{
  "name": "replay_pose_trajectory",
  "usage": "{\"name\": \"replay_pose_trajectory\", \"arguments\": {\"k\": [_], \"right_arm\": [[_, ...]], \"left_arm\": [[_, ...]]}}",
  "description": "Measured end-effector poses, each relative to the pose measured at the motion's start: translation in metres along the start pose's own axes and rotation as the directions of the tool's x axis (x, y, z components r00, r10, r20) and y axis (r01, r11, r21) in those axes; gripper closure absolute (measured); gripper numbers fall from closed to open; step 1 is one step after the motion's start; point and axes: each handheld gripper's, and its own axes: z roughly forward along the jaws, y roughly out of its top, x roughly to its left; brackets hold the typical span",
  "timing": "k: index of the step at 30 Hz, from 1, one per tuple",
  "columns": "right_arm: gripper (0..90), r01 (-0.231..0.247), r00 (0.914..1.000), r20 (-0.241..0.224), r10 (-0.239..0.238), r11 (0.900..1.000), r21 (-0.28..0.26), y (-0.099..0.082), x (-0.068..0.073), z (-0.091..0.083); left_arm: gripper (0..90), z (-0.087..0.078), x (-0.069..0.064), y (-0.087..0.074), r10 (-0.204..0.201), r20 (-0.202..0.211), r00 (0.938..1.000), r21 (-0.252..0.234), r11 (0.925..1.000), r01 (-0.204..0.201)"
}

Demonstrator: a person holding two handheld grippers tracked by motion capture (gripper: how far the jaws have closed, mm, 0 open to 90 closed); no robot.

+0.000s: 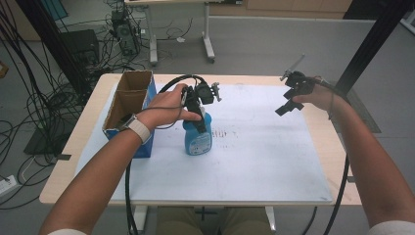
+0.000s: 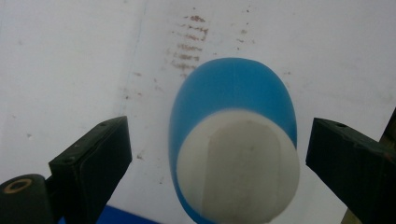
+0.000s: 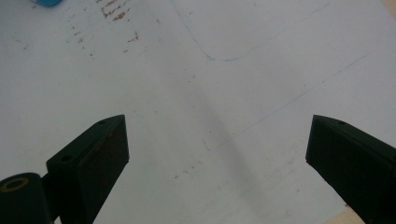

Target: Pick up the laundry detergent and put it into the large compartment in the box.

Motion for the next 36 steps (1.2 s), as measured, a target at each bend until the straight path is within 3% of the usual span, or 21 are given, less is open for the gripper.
{"name": "replay_pose_trajectory", "arguments": {"k": [36], "right_arm": [[6.1, 0.002, 1.0, -0.002, -0.002, 0.9999, -0.013, -0.003, 0.002, -0.002]], "left_arm": [[10.9, 0.016, 0.0, 0.003, 0.019, -0.014, 0.9997, 0.028, 0.9994, -0.019]]}}
